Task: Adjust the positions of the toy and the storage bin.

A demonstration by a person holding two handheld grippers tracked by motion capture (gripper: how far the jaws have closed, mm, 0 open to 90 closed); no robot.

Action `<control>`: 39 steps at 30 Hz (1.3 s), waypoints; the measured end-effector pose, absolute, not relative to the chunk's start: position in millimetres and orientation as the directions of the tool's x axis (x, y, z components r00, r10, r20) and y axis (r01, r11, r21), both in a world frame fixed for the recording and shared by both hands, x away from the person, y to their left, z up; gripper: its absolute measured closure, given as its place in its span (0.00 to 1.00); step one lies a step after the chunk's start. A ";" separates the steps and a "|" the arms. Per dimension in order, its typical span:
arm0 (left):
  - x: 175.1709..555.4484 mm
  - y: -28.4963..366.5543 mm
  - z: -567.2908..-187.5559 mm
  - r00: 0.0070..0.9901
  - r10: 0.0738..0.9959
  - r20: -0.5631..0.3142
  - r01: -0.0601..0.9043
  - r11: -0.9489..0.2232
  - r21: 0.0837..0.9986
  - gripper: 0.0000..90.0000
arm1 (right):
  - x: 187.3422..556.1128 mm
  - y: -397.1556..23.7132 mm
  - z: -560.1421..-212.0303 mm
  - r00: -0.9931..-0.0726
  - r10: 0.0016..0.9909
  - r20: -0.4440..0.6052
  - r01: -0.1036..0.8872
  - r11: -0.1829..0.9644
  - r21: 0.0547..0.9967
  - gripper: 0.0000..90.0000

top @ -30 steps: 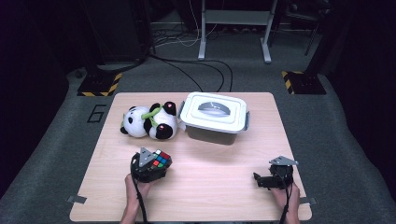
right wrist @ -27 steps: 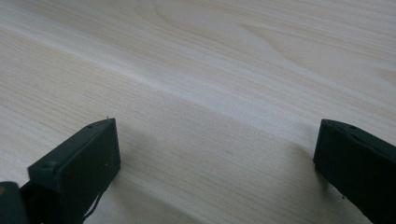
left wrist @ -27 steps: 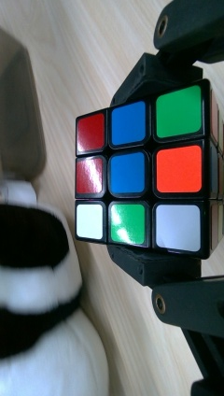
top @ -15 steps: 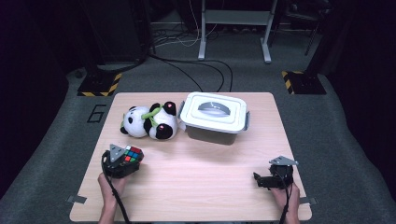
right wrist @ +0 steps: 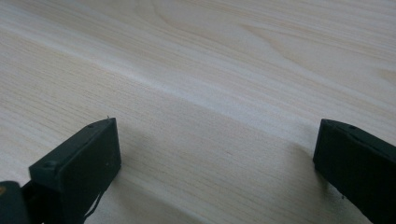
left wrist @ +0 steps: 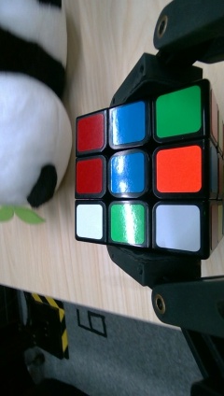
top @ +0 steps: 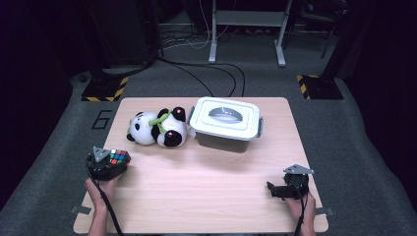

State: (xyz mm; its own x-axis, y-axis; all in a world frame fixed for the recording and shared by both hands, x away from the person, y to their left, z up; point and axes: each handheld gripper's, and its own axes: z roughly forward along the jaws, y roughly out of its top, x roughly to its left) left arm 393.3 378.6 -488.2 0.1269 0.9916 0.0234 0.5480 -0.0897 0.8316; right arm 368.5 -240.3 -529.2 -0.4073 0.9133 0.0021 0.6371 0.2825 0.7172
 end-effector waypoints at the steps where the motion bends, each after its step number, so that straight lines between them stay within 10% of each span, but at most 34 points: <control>1: 394.4 380.9 -488.4 0.122 0.992 0.024 0.554 -0.088 0.828 0.38 | 368.5 -240.2 -529.2 -0.406 0.914 0.001 0.637 0.282 0.717 0.00; 18: 412.5 408.9 -510.6 0.088 0.996 -0.019 0.599 -0.038 0.800 0.37 | 368.5 -240.3 -529.2 -0.407 0.914 -0.003 0.635 0.285 0.718 0.00; 24: 402.8 408.0 -497.6 0.061 0.998 -0.025 0.567 -0.014 0.823 0.16 | 368.3 -240.1 -529.2 -0.405 0.914 0.000 0.637 0.282 0.717 0.00; 39: 360.7 338.8 -482.8 0.256 0.966 0.019 0.525 -0.156 0.837 0.07 | 368.4 -239.8 -529.2 -0.403 0.915 -0.003 0.637 0.282 0.717 0.00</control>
State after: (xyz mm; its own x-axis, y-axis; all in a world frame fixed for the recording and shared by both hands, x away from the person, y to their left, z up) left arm 360.7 338.8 -482.8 0.2564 0.9664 0.0192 0.5247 -0.1558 0.8369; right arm 368.4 -239.8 -529.2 -0.4026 0.9154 -0.0027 0.6373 0.2824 0.7170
